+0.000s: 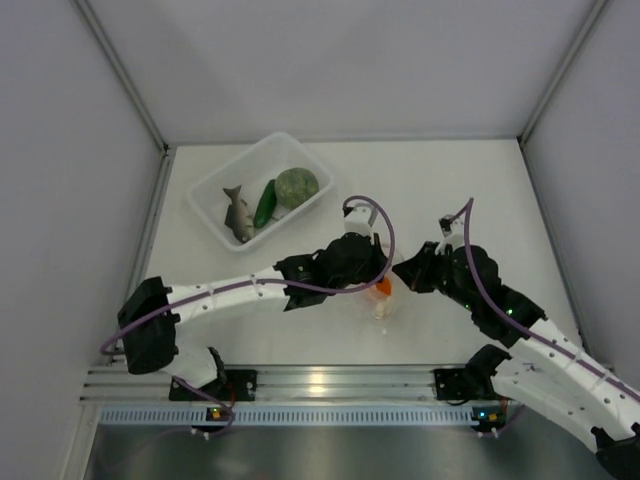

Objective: Open the zip-top bag and remove the fake food

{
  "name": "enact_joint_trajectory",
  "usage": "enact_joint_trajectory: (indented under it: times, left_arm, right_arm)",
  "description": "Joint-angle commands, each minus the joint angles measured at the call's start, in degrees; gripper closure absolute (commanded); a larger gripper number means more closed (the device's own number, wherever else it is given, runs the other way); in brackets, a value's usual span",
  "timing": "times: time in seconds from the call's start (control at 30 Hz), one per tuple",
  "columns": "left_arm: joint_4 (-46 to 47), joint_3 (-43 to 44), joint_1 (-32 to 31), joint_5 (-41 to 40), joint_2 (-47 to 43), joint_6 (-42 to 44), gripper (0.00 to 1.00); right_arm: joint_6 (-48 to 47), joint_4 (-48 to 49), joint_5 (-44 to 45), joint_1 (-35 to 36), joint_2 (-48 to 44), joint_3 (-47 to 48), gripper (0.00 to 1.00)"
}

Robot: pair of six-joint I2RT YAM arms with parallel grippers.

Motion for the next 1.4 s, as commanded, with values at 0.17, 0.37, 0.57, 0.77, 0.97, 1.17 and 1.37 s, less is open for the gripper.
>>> enact_joint_trajectory:
  times: [0.17,0.37,0.57,0.77,0.97,1.17,1.37]
  left_arm:
    - [3.15,1.18,-0.9,-6.87,8.21,1.5,0.7]
    - [-0.28,3.47,-1.08,-7.93,15.15,1.77,0.58]
    - [-2.48,4.35,-1.34,-5.03,17.79,2.03,0.43]
    - [-2.39,4.88,-1.34,0.85,18.68,0.8,0.34]
    - [-2.3,4.18,-1.61,-0.09,17.01,-1.13,0.32]
    - [-3.18,0.93,-1.43,-9.67,14.19,-1.66,0.3]
    - [-5.64,0.13,2.34,-9.42,12.61,1.41,0.29]
  right_arm:
    - [1.36,4.0,0.0,-0.44,-1.45,-0.36,1.0]
    - [-0.39,1.46,1.75,-0.44,-3.39,-1.06,1.0]
    - [-2.85,-0.66,2.72,-0.35,-4.71,-3.07,1.0]
    - [-5.14,-3.2,4.04,-0.44,-5.41,-6.5,1.0]
    - [-5.67,-9.09,11.15,-0.44,-9.1,-7.13,1.0]
    - [-4.97,-5.61,6.17,-0.35,-9.2,-6.59,1.0]
    - [5.22,8.73,-3.43,-0.27,-6.3,-12.22,1.0]
